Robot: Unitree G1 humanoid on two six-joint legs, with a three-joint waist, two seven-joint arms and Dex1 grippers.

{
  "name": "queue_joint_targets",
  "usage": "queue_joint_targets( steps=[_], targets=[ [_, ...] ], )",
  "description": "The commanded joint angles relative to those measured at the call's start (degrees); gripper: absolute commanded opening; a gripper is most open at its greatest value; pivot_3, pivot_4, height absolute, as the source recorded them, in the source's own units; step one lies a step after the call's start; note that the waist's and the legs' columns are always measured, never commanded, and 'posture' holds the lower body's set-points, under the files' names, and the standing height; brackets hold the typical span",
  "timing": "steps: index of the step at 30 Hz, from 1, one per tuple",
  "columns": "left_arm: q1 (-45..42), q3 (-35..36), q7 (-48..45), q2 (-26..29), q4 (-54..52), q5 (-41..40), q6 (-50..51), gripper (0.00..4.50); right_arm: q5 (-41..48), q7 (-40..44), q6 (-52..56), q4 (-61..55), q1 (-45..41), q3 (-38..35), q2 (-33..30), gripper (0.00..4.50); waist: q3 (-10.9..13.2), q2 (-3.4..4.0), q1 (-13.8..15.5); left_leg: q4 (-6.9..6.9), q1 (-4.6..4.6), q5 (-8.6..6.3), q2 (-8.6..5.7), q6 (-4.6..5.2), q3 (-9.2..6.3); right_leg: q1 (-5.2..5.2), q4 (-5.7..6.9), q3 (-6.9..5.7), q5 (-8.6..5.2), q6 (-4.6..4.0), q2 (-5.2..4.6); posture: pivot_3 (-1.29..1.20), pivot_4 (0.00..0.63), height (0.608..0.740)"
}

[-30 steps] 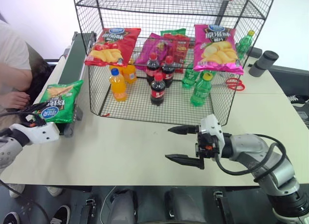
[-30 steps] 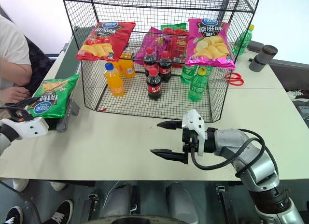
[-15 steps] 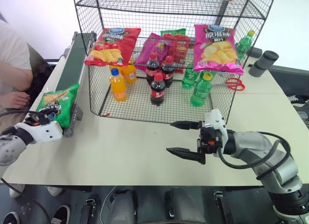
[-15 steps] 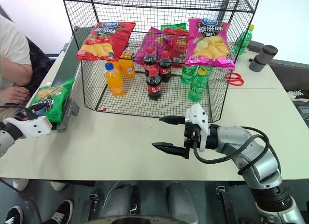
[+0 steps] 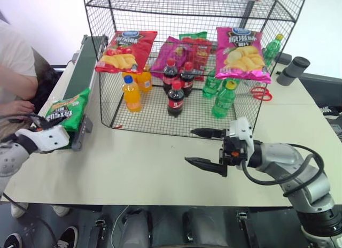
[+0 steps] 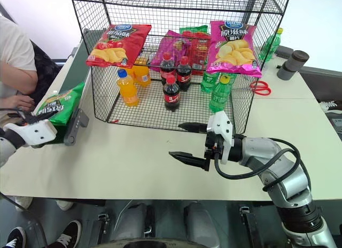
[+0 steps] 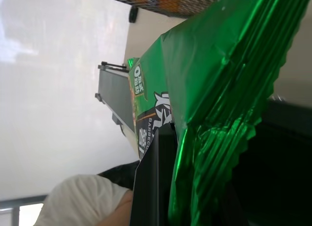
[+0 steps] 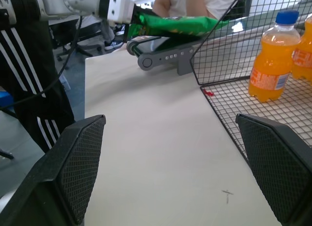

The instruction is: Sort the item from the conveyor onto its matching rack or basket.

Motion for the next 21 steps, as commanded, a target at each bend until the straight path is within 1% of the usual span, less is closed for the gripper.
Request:
queue_joint_targets(
  steps=[1, 2, 3, 5, 6, 7, 8, 9, 10, 12, 14, 15, 16, 18, 19, 21],
  targets=[
    [1.18, 3.55, -12.99, -0.29, -9.92, -18.19, 8.80, 0.05, -0.08, 0.04, -1.56, 0.21, -0.97, -1.51, 0.29, 4.50, 0.00, 0.00, -0.06, 0.00, 0.00, 0.00, 0.00, 0.00, 0.01, 0.00, 0.00, 0.00, 0.00, 0.00, 0.01, 0.00, 0.150, 0.740],
    [2.20, 4.44, -16.16, -0.49, -12.58, -22.62, 11.35, 0.05, -0.18, 0.06, -1.77, 0.44, -0.96, -1.59, 0.40, 4.50, 0.00, 0.00, -0.10, 0.00, 0.00, 0.00, 0.00, -0.01, 0.00, 0.00, 0.02, 0.00, 0.00, 0.00, 0.00, 0.00, 0.150, 0.740],
    [4.87, 5.43, -21.21, -0.02, -16.40, -28.81, 16.00, 0.05, -0.14, 0.01, -1.82, 0.71, -0.87, -1.66, 0.58, 4.50, 0.00, 0.00, -0.24, 0.00, 0.00, 0.00, 0.01, -0.01, -0.01, 0.00, 0.02, 0.00, 0.00, 0.00, 0.00, 0.00, 0.150, 0.740],
    [9.13, 7.99, -27.81, 0.85, -21.85, -35.66, 21.29, 0.05, -0.27, 0.00, -2.06, 1.11, -0.71, -1.61, 0.75, 4.50, 0.01, 0.02, -0.69, 0.00, 0.01, 0.00, 0.03, -0.01, 0.00, -0.02, 0.02, 0.03, 0.00, 0.00, 0.02, 0.00, 0.150, 0.740],
    [11.93, 11.10, -32.44, 1.46, -25.37, -42.70, 26.91, 0.05, -0.36, -0.06, -2.33, 1.16, -0.38, -1.63, 0.87, 4.50, 0.01, 0.01, -0.87, -0.01, 0.02, 0.00, 0.04, -0.01, 0.01, -0.02, 0.02, 0.05, -0.01, 0.00, 0.00, 0.00, 0.150, 0.740],
    [14.13, 14.25, -38.28, 1.37, -28.77, -49.24, 29.51, 0.05, -0.35, -0.09, -2.48, 1.21, -0.01, -1.75, 0.94, 4.50, 0.01, 0.00, -1.00, -0.01, 0.01, 0.01, 0.05, -0.01, -0.01, -0.04, 0.03, 0.05, -0.01, -0.01, 0.02, 0.00, 0.150, 0.740],
    [16.30, 17.32, -41.17, 1.72, -31.72, -56.41, 36.08, 0.05, -0.48, 0.03, -2.78, 1.30, 0.32, -1.83, 0.91, 4.50, 0.02, -0.02, -1.19, -0.01, 0.01, 0.01, 0.07, -0.02, -0.04, -0.02, 0.04, 0.04, -0.01, -0.01, 0.02, 0.00, 0.150, 0.740],
    [17.97, 19.28, -43.50, 1.94, -33.85, -60.20, 39.94, 0.05, -0.45, 0.11, -2.91, 1.36, 0.61, -1.96, 0.87, 4.50, 0.03, -0.04, -1.38, -0.01, 0.00, 0.02, 0.07, -0.04, -0.05, -0.04, 0.05, 0.03, -0.01, -0.01, 0.02, 0.00, 0.150, 0.740],
    [19.26, 20.61, -45.96, 2.15, -35.41, -62.16, 42.33, 0.05, -0.26, 0.13, -2.82, 1.37, 0.82, -2.09, 0.81, 4.50, 0.03, -0.03, -1.34, 0.00, 0.00, 0.03, 0.07, -0.05, -0.08, -0.02, 0.05, 0.01, -0.01, -0.02, 0.01, 0.00, 0.150, 0.740],
    [19.65, 22.11, -46.08, 2.85, -38.28, -67.14, 49.29, 0.05, -0.13, 0.39, -3.04, 1.09, 1.56, -2.50, 0.42, 4.50, 0.03, -0.02, -1.29, 0.00, 0.08, 0.04, -0.01, -0.06, -0.11, 0.07, 0.06, -0.02, -0.01, -0.02, 0.02, 0.00, 0.150, 0.740],
    [18.54, 22.09, -44.76, 3.90, -41.38, -74.81, 57.62, 0.05, 1.32, -0.05, -2.12, 0.37, 2.64, -3.99, 0.10, 4.50, 0.03, -0.02, -1.28, 0.00, 0.35, 0.05, -0.05, -0.04, -0.12, 0.35, 0.04, -0.01, -0.02, -0.02, 0.01, 0.00, 0.150, 0.740],
    [17.14, 21.30, -43.04, 3.95, -42.21, -78.74, 61.25, 0.05, 3.61, -0.66, -0.54, -0.09, 3.11, -5.37, 0.16, 4.50, 0.04, -0.02, -1.28, -0.02, 0.53, 0.05, -0.04, -0.03, -0.12, 0.54, 0.00, -0.01, -0.03, -0.03, 0.02, 0.00, 0.150, 0.740],
    [15.72, 20.25, -42.02, 3.40, -42.94, -81.31, 63.63, 0.05, 7.90, -1.61, 2.56, -0.52, 3.70, -7.33, 0.07, 4.50, 0.04, -0.01, -1.34, -0.05, 0.69, 0.04, -0.04, -0.02, -0.13, 0.72, -0.06, -0.01, -0.03, -0.03, 0.01, 0.00, 0.150, 0.740],
    [11.31, 17.10, -39.50, 2.12, -43.37, -87.04, 68.52, 0.05, 15.45, -2.08, 7.36, -1.42, 6.30, -11.85, -1.20, 4.50, 0.05, 0.00, -1.21, -0.05, 0.77, 0.04, -0.05, -0.02, -0.16, 0.83, -0.07, 0.00, -0.02, -0.03, 0.01, 0.00, 0.150, 0.740],
    [8.15, 15.15, -38.73, 1.27, -42.94, -89.09, 70.53, 0.05, 21.39, -2.92, 10.71, -1.62, 7.98, -14.87, -2.22, 4.50, 0.05, 0.00, -1.20, -0.05, 0.78, 0.04, -0.05, -0.02, -0.18, 0.84, -0.07, 0.00, -0.02, -0.02, 0.01, 0.00, 0.150, 0.740],
    [1.19, 11.90, -36.47, -0.68, -40.20, -92.90, 74.33, 0.05, 36.12, -6.23, 16.74, -1.33, 10.49, -20.14, -4.38, 4.50, 0.05, 0.01, -0.94, -0.06, 0.78, 0.04, -0.08, -0.02, -0.21, 0.88, -0.09, 0.00, -0.02, -0.02, 0.02, 0.00, 0.150, 0.740]
  ],
)
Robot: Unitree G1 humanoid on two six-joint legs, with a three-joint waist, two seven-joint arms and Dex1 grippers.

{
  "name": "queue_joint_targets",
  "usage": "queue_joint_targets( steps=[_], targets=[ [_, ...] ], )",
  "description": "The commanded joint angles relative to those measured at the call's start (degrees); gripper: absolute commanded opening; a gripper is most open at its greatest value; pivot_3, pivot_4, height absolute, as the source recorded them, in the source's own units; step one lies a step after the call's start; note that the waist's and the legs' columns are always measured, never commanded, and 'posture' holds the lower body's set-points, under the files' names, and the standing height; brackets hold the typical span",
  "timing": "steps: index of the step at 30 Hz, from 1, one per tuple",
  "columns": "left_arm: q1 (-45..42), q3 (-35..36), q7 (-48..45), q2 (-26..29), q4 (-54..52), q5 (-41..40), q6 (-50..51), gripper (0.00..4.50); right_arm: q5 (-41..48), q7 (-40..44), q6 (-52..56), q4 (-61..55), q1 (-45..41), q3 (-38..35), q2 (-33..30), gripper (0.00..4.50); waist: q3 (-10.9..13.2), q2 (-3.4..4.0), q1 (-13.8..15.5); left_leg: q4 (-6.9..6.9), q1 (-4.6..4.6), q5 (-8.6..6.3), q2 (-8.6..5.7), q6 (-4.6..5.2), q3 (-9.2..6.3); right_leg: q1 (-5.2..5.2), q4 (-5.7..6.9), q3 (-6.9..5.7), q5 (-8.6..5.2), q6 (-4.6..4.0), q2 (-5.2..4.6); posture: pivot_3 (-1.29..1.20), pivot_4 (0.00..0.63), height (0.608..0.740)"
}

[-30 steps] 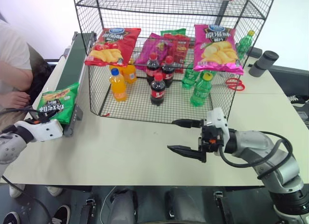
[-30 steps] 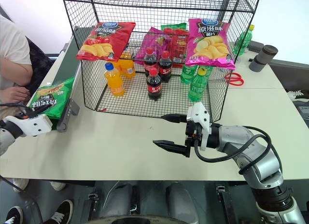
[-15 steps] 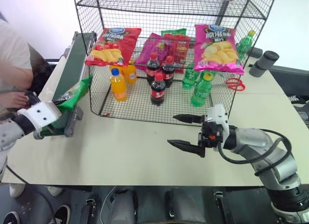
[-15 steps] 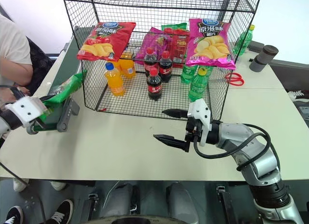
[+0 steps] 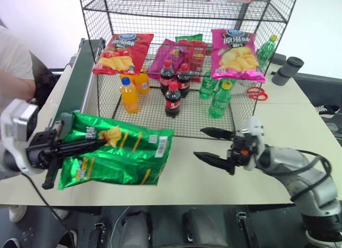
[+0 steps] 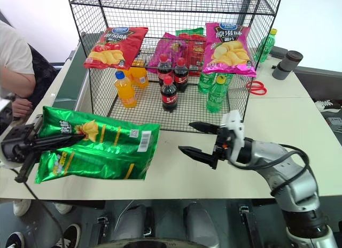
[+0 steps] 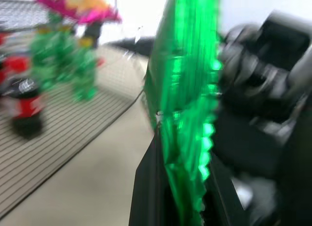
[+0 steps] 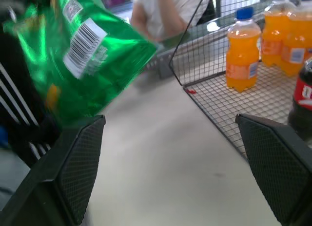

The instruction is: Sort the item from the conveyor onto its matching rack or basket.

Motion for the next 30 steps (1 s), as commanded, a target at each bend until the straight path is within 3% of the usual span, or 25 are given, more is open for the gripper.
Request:
queue_joint_targets(
  steps=[1, 7, 14, 20, 29, 30],
  targets=[
    [-10.01, -4.65, 3.36, -3.11, 3.49, -7.37, 6.13, 0.05, 21.91, -3.51, 8.61, -2.16, 3.47, -9.07, -3.47, 4.50, 0.00, -0.01, 0.12, 0.00, 0.00, 0.00, 0.00, 0.00, -0.01, 0.00, 0.00, 0.00, 0.00, 0.00, 0.00, 0.00, 0.150, 0.740],
    [-26.76, -13.51, 6.94, -15.23, 11.49, -13.84, 15.91, 0.05, 28.42, -9.07, 8.82, -4.01, 3.98, -9.23, -2.34, 4.50, -0.03, -0.03, -0.28, 0.00, 0.00, 0.00, -0.11, 0.00, -0.02, 0.00, -0.05, 0.05, 0.01, 0.00, 0.13, 0.00, 0.150, 0.740],
    [-36.89, -15.81, 6.28, -25.52, 23.79, -10.98, 20.87, 0.05, 36.69, -13.56, 7.91, -5.37, -0.33, -10.82, -2.12, 4.50, -0.03, -0.04, -0.52, -0.02, -0.11, 0.01, -0.12, -0.01, -0.05, -0.08, -0.11, 0.09, 0.01, 0.02, 0.15, 0.00, 0.150, 0.740],
    [-39.11, -14.46, 5.70, -30.24, 26.00, -8.57, 22.83, 0.05, 40.70, -19.01, 7.04, -7.49, -4.87, -6.28, -1.17, 4.50, -0.03, -0.04, -0.70, -0.01, -0.17, 0.00, -0.10, 0.00, -0.01, -0.11, -0.19, 0.11, 0.01, 0.03, 0.09, 0.00, 0.150, 0.740],
    [-36.99, -13.61, 4.25, -31.92, 23.93, -4.89, 24.21, 0.05, 42.56, -20.73, 8.56, -5.46, -8.67, -2.47, -2.44, 4.50, -0.03, -0.04, -0.53, -0.02, -0.19, 0.00, -0.05, 0.00, -0.06, -0.10, -0.25, 0.10, 0.01, 0.03, 0.06, 0.00, 0.150, 0.740],
    [-36.73, -13.44, 4.21, -32.10, 23.72, -4.28, 23.92, 0.01, 41.91, -20.63, 8.79, -5.48, -8.78, -2.05, -2.60, 4.24, -0.03, -0.04, -0.53, -0.02, -0.20, 0.00, -0.05, 0.01, -0.06, -0.09, -0.26, 0.10, 0.01, 0.03, 0.05, 0.00, 0.150, 0.740]
  ],
)
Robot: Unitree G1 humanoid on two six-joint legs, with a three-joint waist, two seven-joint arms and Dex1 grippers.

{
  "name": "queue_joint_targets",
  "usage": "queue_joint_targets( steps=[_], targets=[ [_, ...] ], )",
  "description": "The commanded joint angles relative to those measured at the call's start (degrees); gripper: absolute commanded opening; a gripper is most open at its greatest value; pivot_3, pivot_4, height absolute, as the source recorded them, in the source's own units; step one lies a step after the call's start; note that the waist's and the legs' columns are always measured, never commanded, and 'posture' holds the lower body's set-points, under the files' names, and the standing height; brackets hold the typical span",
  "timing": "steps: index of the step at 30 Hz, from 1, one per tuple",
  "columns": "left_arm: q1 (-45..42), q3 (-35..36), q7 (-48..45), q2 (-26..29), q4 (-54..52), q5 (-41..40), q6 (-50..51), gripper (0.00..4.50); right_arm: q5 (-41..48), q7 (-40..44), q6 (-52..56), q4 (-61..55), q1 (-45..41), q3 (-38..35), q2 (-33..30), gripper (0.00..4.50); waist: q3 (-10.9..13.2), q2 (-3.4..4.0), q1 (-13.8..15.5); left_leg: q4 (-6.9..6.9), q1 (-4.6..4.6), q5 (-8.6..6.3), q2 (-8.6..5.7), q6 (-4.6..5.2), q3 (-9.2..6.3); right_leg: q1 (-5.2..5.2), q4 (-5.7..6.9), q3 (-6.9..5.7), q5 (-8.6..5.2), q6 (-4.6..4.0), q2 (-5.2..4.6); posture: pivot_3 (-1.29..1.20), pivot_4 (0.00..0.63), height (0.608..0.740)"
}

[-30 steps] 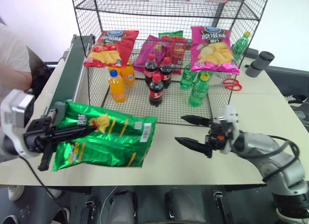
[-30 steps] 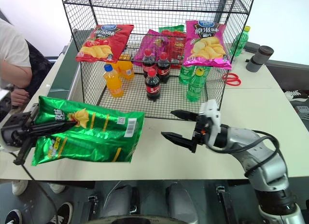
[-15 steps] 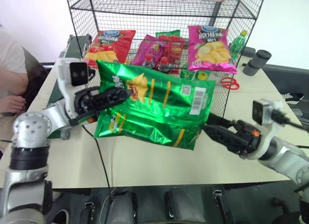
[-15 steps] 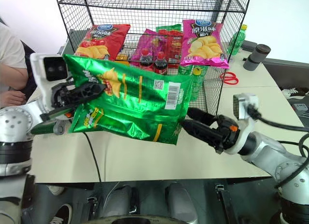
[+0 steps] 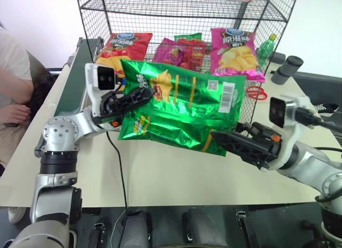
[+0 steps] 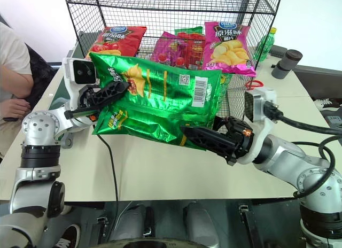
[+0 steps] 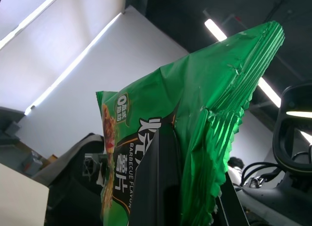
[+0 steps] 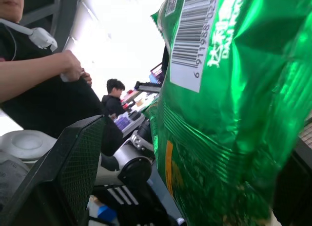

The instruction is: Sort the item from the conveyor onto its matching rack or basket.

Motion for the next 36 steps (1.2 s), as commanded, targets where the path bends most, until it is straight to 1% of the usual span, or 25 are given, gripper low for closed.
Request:
queue_joint_targets(
  steps=[1, 2, 3, 9, 10, 14, 15, 18, 21, 22, 23, 24, 25, 29, 30, 32, 34, 35, 36],
  targets=[
    [0.51, 1.85, -1.27, -0.42, -2.37, 2.07, -1.44, 0.00, 1.29, 0.26, 0.63, 0.07, -0.89, 0.60, -1.10, 3.95, 0.00, 0.00, 0.00, 0.00, 0.00, 0.00, 0.00, 0.00, 0.00, 0.00, 0.00, 0.00, 0.00, 0.00, -0.01, 0.00, 0.150, 0.740],
    [0.68, 2.06, -1.27, -0.56, -2.46, 2.60, -1.60, 0.00, 1.14, 0.38, 0.89, 0.23, -0.89, 0.91, -1.21, 3.65, 0.00, 0.00, -0.01, 0.00, -0.01, 0.00, 0.00, 0.00, 0.00, -0.01, 0.00, 0.00, 0.00, 0.00, 0.00, 0.00, 0.150, 0.740],
    [0.90, 2.04, -1.66, -0.51, -2.62, 3.27, -1.68, 0.00, 1.21, 0.35, 0.99, 0.55, -0.99, 1.13, -1.15, 3.21, 0.00, 0.00, -0.01, 0.00, -0.01, 0.00, 0.01, 0.00, 0.00, -0.01, 0.00, 0.00, 0.00, 0.00, 0.00, 0.00, 0.150, 0.740],
    [2.00, 2.20, -3.29, -0.57, -3.35, 6.95, -3.29, 0.00, -1.04, 0.85, 1.48, 0.89, -1.00, 2.25, -0.99, 0.17, 0.00, 0.00, -0.05, -0.02, -0.02, 0.00, 0.01, 0.01, 0.00, -0.02, -0.03, 0.01, 0.00, 0.00, 0.00, 0.00, 0.150, 0.740],
    [1.95, 2.32, -3.38, -0.53, -3.16, 7.19, -3.31, 0.00, -1.67, 0.86, 1.50, 0.85, -0.88, 2.34, -0.96, 0.07, 0.00, 0.00, -0.03, -0.02, -0.02, 0.00, 0.01, 0.01, 0.00, -0.03, -0.03, 0.01, 0.00, 0.00, 0.00, 0.00, 0.150, 0.740],
    [1.12, 2.47, -2.97, 0.38, -1.34, 9.03, -2.60, 0.00, -3.50, 1.13, 1.09, 1.02, -0.64, 1.84, -0.83, 0.07, 0.00, 0.00, -0.02, -0.03, -0.03, -0.01, 0.01, 0.01, -0.01, -0.03, -0.04, 0.01, 0.00, 0.00, 0.00, 0.00, 0.150, 0.740],
    [1.28, 2.23, -3.54, 0.82, -1.65, 9.89, -2.70, 0.27, -3.81, 1.09, 1.05, 0.88, -0.55, 1.79, -0.82, 0.03, 0.00, -0.01, -0.02, -0.03, -0.03, -0.01, 0.01, 0.01, 0.00, -0.03, -0.04, 0.01, 0.00, 0.00, 0.00, 0.00, 0.150, 0.740],
    [2.11, 2.68, -5.04, 2.00, -2.16, 10.96, -2.71, 1.29, -6.90, 1.06, 0.31, -0.06, -0.56, 1.39, -1.00, 0.00, 0.01, -0.02, -0.10, -0.05, -0.08, -0.01, 0.02, 0.01, 0.00, -0.08, -0.07, 0.01, 0.00, 0.00, 0.00, 0.00, 0.150, 0.740],
    [3.39, 2.81, -5.91, 2.90, -3.74, 15.60, -7.22, 2.66, -14.45, 0.52, -2.02, -1.71, -1.11, 0.82, -1.36, 0.00, 0.01, -0.01, -0.03, -0.07, -0.11, -0.01, 0.03, 0.01, -0.01, -0.12, -0.08, 0.01, 0.00, 0.00, 0.00, 0.00, 0.150, 0.740],
    [4.08, 2.77, -6.39, 3.34, -4.67, 17.43, -9.13, 3.13, -15.69, 0.16, -2.91, -2.37, -1.41, 0.38, -1.13, 0.00, 0.01, -0.01, -0.03, -0.07, -0.12, -0.01, 0.03, 0.01, -0.01, -0.13, -0.09, 0.01, 0.00, 0.00, -0.01, 0.00, 0.150, 0.740],
    [5.41, 2.17, -6.90, 3.55, -6.66, 21.81, -14.25, 3.68, -16.02, -1.46, -4.13, -2.78, -2.19, -0.60, -0.52, 0.00, 0.01, -0.01, -0.08, -0.07, -0.16, -0.01, 0.03, 0.01, -0.01, -0.15, -0.10, 0.01, 0.00, 0.00, -0.01, 0.00, 0.150, 0.740],
    [6.63, 2.25, -6.88, 3.19, -8.42, 25.19, -18.95, 4.13, -18.46, -1.71, -5.33, -3.59, -2.50, -1.25, -0.70, 0.00, 0.02, 0.00, -0.14, -0.07, -0.20, -0.01, 0.03, 0.01, 0.00, -0.18, -0.12, 0.01, 0.00, 0.00, -0.01, 0.00, 0.150, 0.740],
    [7.47, 3.07, -5.78, 2.69, -9.52, 26.43, -21.14, 4.42, -20.26, -1.49, -5.81, -4.36, -2.39, -1.62, -1.33, 0.00, 0.02, 0.00, -0.07, -0.08, -0.24, -0.01, 0.04, 0.02, 0.02, -0.24, -0.12, 0.05, 0.00, 0.00, -0.05, 0.00, 0.150, 0.740],
    [12.01, 5.10, -4.64, 2.55, -14.10, 30.32, -28.03, 4.42, -20.90, -0.87, -6.68, -4.58, 0.92, -5.17, -1.95, 0.00, 0.02, 0.00, 0.39, -0.07, -0.49, -0.01, 0.06, 0.02, -0.04, -0.40, -0.16, 0.02, 0.00, 0.00, -0.06, 0.00, 0.150, 0.740],
    [13.27, 5.37, -4.47, 2.30, -14.68, 34.01, -33.11, 4.42, -21.77, -0.64, -7.23, -4.50, 1.52, -6.12, -2.04, 0.00, 0.02, 0.00, 0.48, -0.08, -0.54, -0.01, 0.07, 0.02, -0.05, -0.43, -0.19, 0.01, 0.00, 0.00, -0.07, 0.00, 0.150, 0.740],
    [14.63, 6.67, -1.11, 1.37, -15.20, 37.70, -38.07, 4.42, -21.34, -1.54, -8.04, -4.16, 0.97, -7.43, -1.87, 0.00, 0.02, 0.00, 0.64, -0.07, -0.64, -0.02, 0.07, 0.04, -0.03, -0.51, -0.22, 0.02, 0.00, 0.00, -0.09, 0.00, 0.150, 0.740],
    [16.89, 6.33, 1.77, 1.10, -16.59, 44.53, -45.34, 4.42, -25.56, -3.13, -10.38, -4.01, -2.41, -6.85, -1.30, 0.00, 0.02, 0.00, 0.53, -0.05, -0.65, -0.02, 0.07, 0.04, -0.01, -0.53, -0.22, 0.03, 0.01, 0.00, -0.09, 0.00, 0.150, 0.740],
    [18.32, 6.13, 2.97, 1.00, -18.05, 45.59, -46.12, 4.42, -28.19, -4.22, -11.69, -3.85, -4.27, -6.09, -0.71, 0.00, 0.02, 0.00, 0.26, -0.03, -0.64, -0.03, 0.08, 0.05, 0.00, -0.53, -0.22, 0.05, 0.03, 0.02, -0.09, 0.00, 0.150, 0.740],
    [20.43, 5.66, 4.68, 0.77, -20.03, 48.55, -48.63, 4.42, -36.37, -4.43, -15.00, -3.99, -6.27, -3.32, -1.02, 0.00, 0.02, 0.00, 0.11, -0.04, -0.64, -0.03, 0.08, 0.05, 0.00, -0.54, -0.22, 0.06, 0.04, 0.03, -0.08, 0.00, 0.150, 0.740]
  ],
)
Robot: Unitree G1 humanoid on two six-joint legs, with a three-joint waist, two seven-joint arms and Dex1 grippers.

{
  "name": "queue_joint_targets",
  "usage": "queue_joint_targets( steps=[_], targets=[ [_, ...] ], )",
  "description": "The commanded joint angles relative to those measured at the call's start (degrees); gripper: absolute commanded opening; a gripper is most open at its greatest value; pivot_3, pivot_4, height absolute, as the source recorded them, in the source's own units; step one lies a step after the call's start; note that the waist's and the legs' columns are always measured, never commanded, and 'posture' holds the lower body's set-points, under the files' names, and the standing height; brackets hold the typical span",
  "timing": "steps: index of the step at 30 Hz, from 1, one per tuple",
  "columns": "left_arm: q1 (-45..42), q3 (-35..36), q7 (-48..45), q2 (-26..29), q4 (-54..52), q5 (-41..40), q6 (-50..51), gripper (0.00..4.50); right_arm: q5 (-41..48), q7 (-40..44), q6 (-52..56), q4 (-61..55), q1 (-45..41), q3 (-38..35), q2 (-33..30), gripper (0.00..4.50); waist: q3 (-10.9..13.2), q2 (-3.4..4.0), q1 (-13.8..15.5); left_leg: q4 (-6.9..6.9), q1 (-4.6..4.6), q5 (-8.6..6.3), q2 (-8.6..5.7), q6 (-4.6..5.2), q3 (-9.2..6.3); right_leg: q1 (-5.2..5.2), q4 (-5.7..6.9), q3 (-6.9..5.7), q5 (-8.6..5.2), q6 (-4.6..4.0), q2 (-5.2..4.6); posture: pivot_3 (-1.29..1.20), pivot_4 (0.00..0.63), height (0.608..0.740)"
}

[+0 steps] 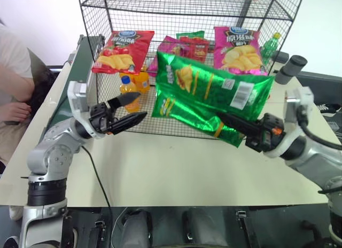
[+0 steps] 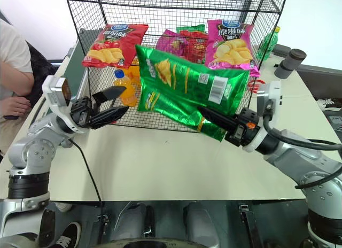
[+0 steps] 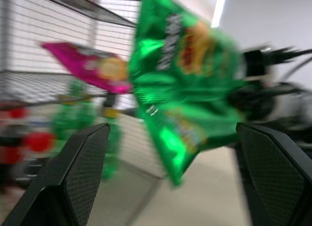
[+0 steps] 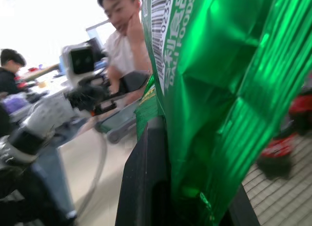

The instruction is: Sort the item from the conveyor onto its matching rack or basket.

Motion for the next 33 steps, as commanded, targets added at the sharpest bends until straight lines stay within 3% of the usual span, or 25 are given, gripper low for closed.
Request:
queue_joint_targets(
  steps=[1, 5, 9, 11, 14, 17, 22, 26, 33],
  targets=[
    [4.72, 0.38, 5.32, -1.04, -7.01, 8.32, -9.00, 4.42, -20.87, -1.62, -10.93, -1.40, -5.90, 5.15, -0.66, 0.00, -0.01, 0.01, -0.34, 0.00, 0.00, 0.00, 0.00, 0.00, -0.01, 0.00, 0.00, 0.01, 0.00, 0.00, -0.01, 0.00, 0.150, 0.740],
    [8.59, 2.21, 16.47, -4.89, -10.52, 12.54, -11.09, 4.42, -39.37, -0.57, -19.05, -1.06, -9.28, 14.96, -0.24, 0.00, -0.01, 0.01, -0.13, -0.03, -0.12, 0.00, 0.01, 0.00, -0.01, -0.17, 0.02, 0.02, 0.00, 0.01, -0.02, 0.00, 0.150, 0.740],
    [12.55, 0.51, 21.63, -7.40, -14.71, 15.08, -11.94, 4.42, -67.65, -4.51, -25.65, 7.05, -16.94, 27.96, -3.79, 0.00, -0.01, 0.01, -0.37, 0.00, -0.19, 0.00, 0.01, 0.00, 0.06, -0.29, 0.05, 0.04, 0.01, 0.02, -0.07, 0.00, 0.150, 0.740],
    [13.68, 0.05, 22.86, -8.20, -15.13, 15.06, -11.71, 4.42, -72.31, -7.76, -28.01, 11.14, -20.90, 27.88, -1.38, 0.00, -0.01, 0.01, -0.33, 0.03, -0.18, 0.00, -0.01, 0.00, 0.12, -0.30, 0.06, 0.06, 0.03, 0.03, -0.11, 0.00, 0.150, 0.740],
    [15.52, -1.20, 23.81, -8.42, -14.51, 16.15, -11.54, 4.42, -85.84, -10.04, -31.90, 16.34, -25.48, 31.80, -2.75, 0.00, 0.00, 0.03, -0.21, 0.02, -0.16, 0.02, 0.00, -0.03, 0.11, -0.31, 0.12, 0.05, 0.04, 0.00, -0.05, 0.00, 0.150, 0.740],
    [15.53, -1.57, 24.60, -9.44, -14.24, 15.11, -11.66, 4.42, -90.94, -10.70, -35.75, 18.92, -26.74, 32.69, -1.71, 0.00, 0.00, 0.03, -0.13, 0.00, -0.17, 0.02, 0.02, -0.03, 0.12, -0.33, 0.10, 0.05, 0.04, -0.01, -0.04, 0.00, 0.150, 0.740],
    [15.28, -2.27, 24.37, -9.33, -14.60, 15.90, -12.83, 4.42, -91.62, -10.83, -36.37, 18.61, -27.95, 29.67, 2.64, 0.00, 0.00, 0.03, -0.39, -0.01, -0.16, 0.02, 0.03, -0.03, 0.16, -0.34, 0.11, 0.07, 0.04, 0.00, -0.03, 0.00, 0.150, 0.740],
    [14.58, -2.38, 24.53, -9.30, -13.63, 15.64, -13.09, 4.42, -98.96, -10.67, -36.74, 21.46, -28.90, 32.22, 2.64, 0.00, 0.00, 0.03, -0.38, 0.00, -0.16, 0.02, 0.03, -0.03, 0.17, -0.33, 0.12, 0.07, 0.04, 0.00, -0.06, 0.00, 0.150, 0.740],
    [13.32, -4.02, 24.33, -9.37, -12.27, 16.50, -14.00, 4.42, -113.91, -12.49, -31.89, 35.06, -35.00, 39.48, 9.11, 0.00, 0.00, 0.04, -0.55, 0.01, -0.12, 0.04, 0.03, -0.07, 0.21, -0.36, 0.18, 0.06, 0.05, -0.01, -0.01, 0.00, 0.150, 0.740]
  ],
)
